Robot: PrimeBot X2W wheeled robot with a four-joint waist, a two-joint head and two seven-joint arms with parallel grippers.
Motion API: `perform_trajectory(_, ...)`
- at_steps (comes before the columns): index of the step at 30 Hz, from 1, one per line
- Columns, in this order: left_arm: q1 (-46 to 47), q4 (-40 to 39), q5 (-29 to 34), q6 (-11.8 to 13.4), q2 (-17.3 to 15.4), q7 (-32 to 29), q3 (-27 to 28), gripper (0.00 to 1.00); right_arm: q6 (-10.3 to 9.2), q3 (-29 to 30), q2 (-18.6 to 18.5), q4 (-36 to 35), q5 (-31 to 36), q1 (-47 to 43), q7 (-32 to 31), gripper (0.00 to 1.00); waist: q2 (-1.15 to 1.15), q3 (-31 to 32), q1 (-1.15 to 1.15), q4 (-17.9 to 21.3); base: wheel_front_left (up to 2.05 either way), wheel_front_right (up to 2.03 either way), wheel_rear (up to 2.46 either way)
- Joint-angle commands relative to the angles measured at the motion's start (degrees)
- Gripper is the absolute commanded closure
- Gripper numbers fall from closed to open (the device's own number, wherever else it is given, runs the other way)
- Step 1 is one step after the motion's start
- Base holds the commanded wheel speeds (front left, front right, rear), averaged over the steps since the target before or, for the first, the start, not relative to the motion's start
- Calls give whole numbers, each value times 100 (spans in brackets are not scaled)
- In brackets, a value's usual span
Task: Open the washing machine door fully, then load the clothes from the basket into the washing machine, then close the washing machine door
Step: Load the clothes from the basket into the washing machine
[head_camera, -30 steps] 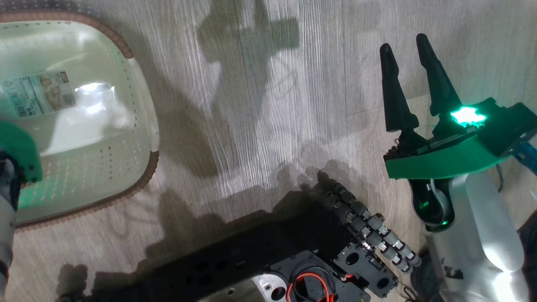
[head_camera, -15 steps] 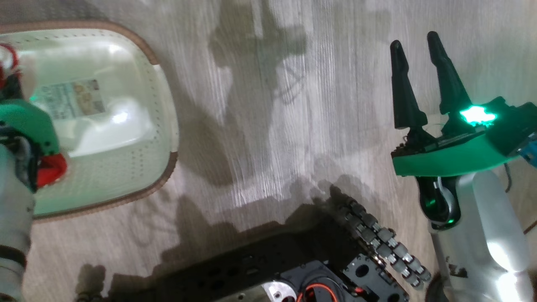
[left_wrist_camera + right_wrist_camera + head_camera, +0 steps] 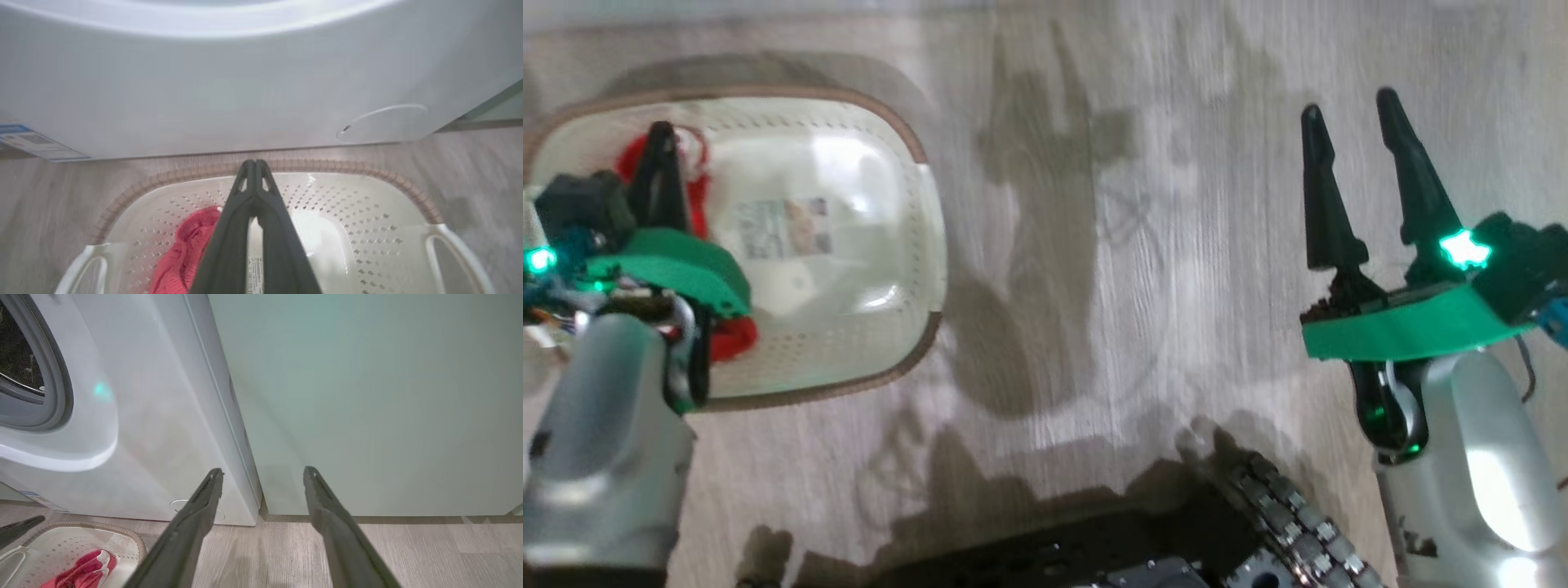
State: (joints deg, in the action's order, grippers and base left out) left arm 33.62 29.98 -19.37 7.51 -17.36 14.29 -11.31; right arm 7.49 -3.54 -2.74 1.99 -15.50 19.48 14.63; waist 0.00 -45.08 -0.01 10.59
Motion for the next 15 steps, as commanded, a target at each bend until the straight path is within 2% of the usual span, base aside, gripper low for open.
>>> perform_trajectory(1,-271,-351,-25,60,-101,68,195,100,0,-46,-14,-133,51,-254,37,0,0,322,1,-241,0,0,0)
perform_trajectory(3,-498,-818,-53,97,-36,69,224,100,0,-8,-14,-118,112,-303,36,0,0,519,1,-331,0,0,0)
perform_trajectory(4,-603,-1029,-62,131,-9,69,240,71,0,12,-14,-116,142,-328,27,0,0,608,1,-374,0,0,0)
perform_trajectory(5,-693,-1221,-78,156,28,70,255,25,0,38,-14,-115,171,-352,15,0,0,709,1,-420,0,0,0)
perform_trajectory(6,-783,-1411,-84,181,50,70,267,0,0,54,-14,-120,199,-371,-9,0,0,798,1,-456,0,0,0)
perform_trajectory(15,-1308,-2763,-168,234,199,70,359,0,0,185,-14,-258,398,-539,-293,0,0,1544,1,-709,0,0,0)
